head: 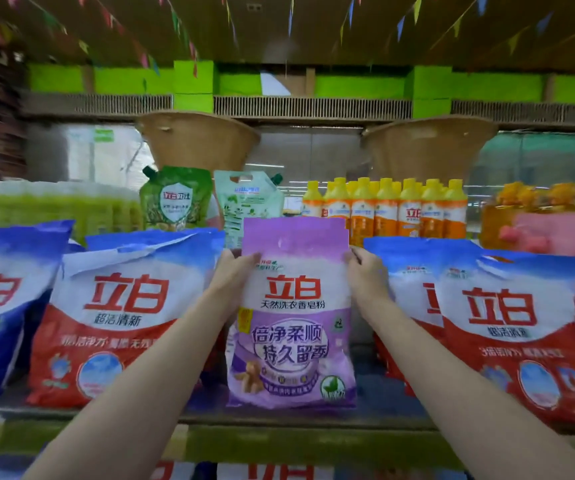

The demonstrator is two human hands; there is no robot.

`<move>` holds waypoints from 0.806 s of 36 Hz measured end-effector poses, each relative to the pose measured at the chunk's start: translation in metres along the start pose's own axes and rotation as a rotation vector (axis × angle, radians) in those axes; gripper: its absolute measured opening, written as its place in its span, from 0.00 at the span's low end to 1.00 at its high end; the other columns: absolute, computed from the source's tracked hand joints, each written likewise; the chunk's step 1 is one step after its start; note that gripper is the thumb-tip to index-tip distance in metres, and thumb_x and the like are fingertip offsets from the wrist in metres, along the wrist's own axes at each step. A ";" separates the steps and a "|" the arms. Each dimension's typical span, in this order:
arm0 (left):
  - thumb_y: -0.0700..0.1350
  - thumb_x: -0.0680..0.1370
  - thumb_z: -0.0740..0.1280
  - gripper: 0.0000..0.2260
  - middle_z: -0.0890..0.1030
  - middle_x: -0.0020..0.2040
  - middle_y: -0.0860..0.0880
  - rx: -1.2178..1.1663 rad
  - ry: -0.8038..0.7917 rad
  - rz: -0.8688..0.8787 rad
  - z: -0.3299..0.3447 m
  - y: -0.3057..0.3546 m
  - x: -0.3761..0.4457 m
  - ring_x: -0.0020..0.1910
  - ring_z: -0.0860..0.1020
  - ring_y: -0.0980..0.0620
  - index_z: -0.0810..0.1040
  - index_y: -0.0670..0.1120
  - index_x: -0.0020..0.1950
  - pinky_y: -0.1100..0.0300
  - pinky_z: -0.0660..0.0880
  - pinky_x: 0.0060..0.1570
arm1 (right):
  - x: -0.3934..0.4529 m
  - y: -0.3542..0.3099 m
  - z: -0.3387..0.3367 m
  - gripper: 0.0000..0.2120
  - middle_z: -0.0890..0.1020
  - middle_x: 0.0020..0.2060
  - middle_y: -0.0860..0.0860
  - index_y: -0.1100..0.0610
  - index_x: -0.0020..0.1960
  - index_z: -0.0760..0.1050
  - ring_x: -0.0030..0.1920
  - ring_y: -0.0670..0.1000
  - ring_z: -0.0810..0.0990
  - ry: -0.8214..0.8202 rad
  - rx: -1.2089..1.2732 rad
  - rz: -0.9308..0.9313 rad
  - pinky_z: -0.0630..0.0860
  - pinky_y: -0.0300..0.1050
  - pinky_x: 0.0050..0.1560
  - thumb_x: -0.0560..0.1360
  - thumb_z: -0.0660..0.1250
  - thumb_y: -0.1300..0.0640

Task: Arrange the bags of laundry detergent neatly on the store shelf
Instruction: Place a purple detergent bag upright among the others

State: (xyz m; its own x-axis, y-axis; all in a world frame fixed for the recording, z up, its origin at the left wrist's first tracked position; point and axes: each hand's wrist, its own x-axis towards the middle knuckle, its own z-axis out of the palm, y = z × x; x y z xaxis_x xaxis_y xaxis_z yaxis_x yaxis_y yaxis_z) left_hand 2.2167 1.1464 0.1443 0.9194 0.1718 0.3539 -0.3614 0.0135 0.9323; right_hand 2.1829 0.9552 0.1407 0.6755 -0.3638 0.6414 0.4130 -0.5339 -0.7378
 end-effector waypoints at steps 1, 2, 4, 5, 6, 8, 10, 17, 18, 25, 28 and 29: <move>0.38 0.77 0.67 0.08 0.76 0.39 0.43 -0.019 -0.017 0.016 0.001 0.001 0.003 0.24 0.76 0.55 0.68 0.45 0.43 0.68 0.70 0.16 | 0.003 0.000 -0.001 0.13 0.81 0.51 0.56 0.60 0.59 0.77 0.53 0.55 0.77 0.073 0.000 -0.012 0.71 0.39 0.45 0.81 0.58 0.57; 0.38 0.76 0.68 0.08 0.76 0.42 0.43 -0.038 -0.026 0.034 0.001 0.002 0.004 0.27 0.76 0.54 0.68 0.44 0.45 0.68 0.71 0.18 | 0.004 0.001 -0.001 0.15 0.81 0.55 0.56 0.61 0.62 0.76 0.57 0.55 0.78 0.130 0.012 -0.025 0.72 0.41 0.51 0.80 0.59 0.57; 0.37 0.75 0.69 0.13 0.75 0.46 0.43 -0.044 -0.009 0.041 -0.002 0.000 0.008 0.33 0.74 0.53 0.66 0.43 0.53 0.65 0.75 0.24 | 0.006 0.005 0.000 0.14 0.82 0.54 0.57 0.63 0.60 0.77 0.56 0.55 0.79 0.173 0.037 -0.049 0.72 0.43 0.52 0.78 0.63 0.57; 0.37 0.75 0.69 0.14 0.74 0.48 0.43 -0.041 0.002 0.034 -0.003 -0.003 0.011 0.34 0.74 0.53 0.66 0.43 0.54 0.61 0.76 0.29 | 0.007 0.007 0.001 0.13 0.83 0.51 0.56 0.63 0.56 0.78 0.52 0.54 0.79 0.148 0.059 -0.049 0.72 0.42 0.49 0.77 0.65 0.56; 0.37 0.74 0.69 0.14 0.75 0.50 0.41 -0.038 0.020 0.025 -0.004 -0.005 0.011 0.35 0.75 0.52 0.67 0.42 0.55 0.59 0.76 0.33 | 0.009 0.010 0.002 0.09 0.82 0.47 0.54 0.60 0.52 0.78 0.48 0.52 0.79 0.097 0.112 -0.034 0.72 0.43 0.47 0.75 0.68 0.55; 0.36 0.74 0.69 0.14 0.77 0.53 0.38 -0.065 0.031 0.012 -0.004 -0.008 0.010 0.36 0.77 0.48 0.70 0.40 0.57 0.55 0.76 0.37 | 0.012 0.014 0.003 0.08 0.81 0.42 0.49 0.54 0.45 0.73 0.44 0.50 0.79 -0.043 0.250 0.006 0.76 0.45 0.45 0.72 0.72 0.54; 0.37 0.74 0.70 0.14 0.79 0.53 0.37 -0.080 0.013 0.007 -0.003 -0.009 0.010 0.36 0.78 0.47 0.72 0.38 0.57 0.55 0.77 0.36 | 0.015 0.017 0.003 0.07 0.81 0.41 0.48 0.53 0.46 0.73 0.43 0.50 0.80 -0.156 0.377 0.036 0.79 0.42 0.42 0.72 0.71 0.55; 0.40 0.76 0.68 0.07 0.79 0.34 0.45 0.044 -0.050 0.085 0.002 0.007 0.016 0.26 0.77 0.52 0.76 0.43 0.38 0.60 0.76 0.30 | 0.025 0.013 0.004 0.05 0.83 0.40 0.49 0.58 0.49 0.79 0.33 0.41 0.82 -0.273 0.474 0.059 0.78 0.34 0.32 0.77 0.65 0.59; 0.41 0.76 0.68 0.09 0.78 0.29 0.48 0.034 -0.040 0.122 0.002 0.012 0.017 0.24 0.76 0.53 0.75 0.43 0.35 0.63 0.75 0.26 | 0.031 0.011 0.003 0.04 0.83 0.37 0.49 0.58 0.47 0.79 0.31 0.41 0.82 -0.231 0.476 0.060 0.78 0.35 0.32 0.76 0.66 0.60; 0.45 0.75 0.70 0.09 0.83 0.36 0.43 0.214 -0.030 0.198 0.007 0.020 0.028 0.35 0.80 0.49 0.79 0.43 0.36 0.52 0.80 0.39 | 0.041 0.013 0.004 0.05 0.82 0.34 0.47 0.59 0.45 0.81 0.35 0.49 0.80 -0.142 0.377 0.041 0.78 0.42 0.36 0.75 0.68 0.58; 0.41 0.77 0.66 0.07 0.78 0.29 0.50 0.130 0.013 0.240 0.011 0.013 0.027 0.22 0.75 0.64 0.78 0.41 0.41 0.66 0.73 0.24 | 0.038 0.014 0.006 0.05 0.84 0.35 0.49 0.54 0.41 0.81 0.37 0.53 0.83 -0.155 0.498 0.083 0.80 0.51 0.42 0.75 0.68 0.58; 0.40 0.78 0.65 0.06 0.76 0.29 0.50 0.128 0.016 0.223 0.013 0.010 0.026 0.19 0.73 0.65 0.79 0.39 0.46 0.69 0.70 0.21 | 0.038 0.016 0.008 0.04 0.84 0.35 0.49 0.54 0.42 0.81 0.38 0.54 0.83 -0.161 0.479 0.091 0.80 0.53 0.44 0.75 0.68 0.58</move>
State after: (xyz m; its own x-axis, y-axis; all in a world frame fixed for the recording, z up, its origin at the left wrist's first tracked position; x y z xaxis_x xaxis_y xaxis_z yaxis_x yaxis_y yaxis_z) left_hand 2.2392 1.1379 0.1636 0.8160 0.1719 0.5519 -0.5317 -0.1515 0.8333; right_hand 2.2202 0.9393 0.1514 0.7916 -0.2501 0.5574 0.5564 -0.0820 -0.8269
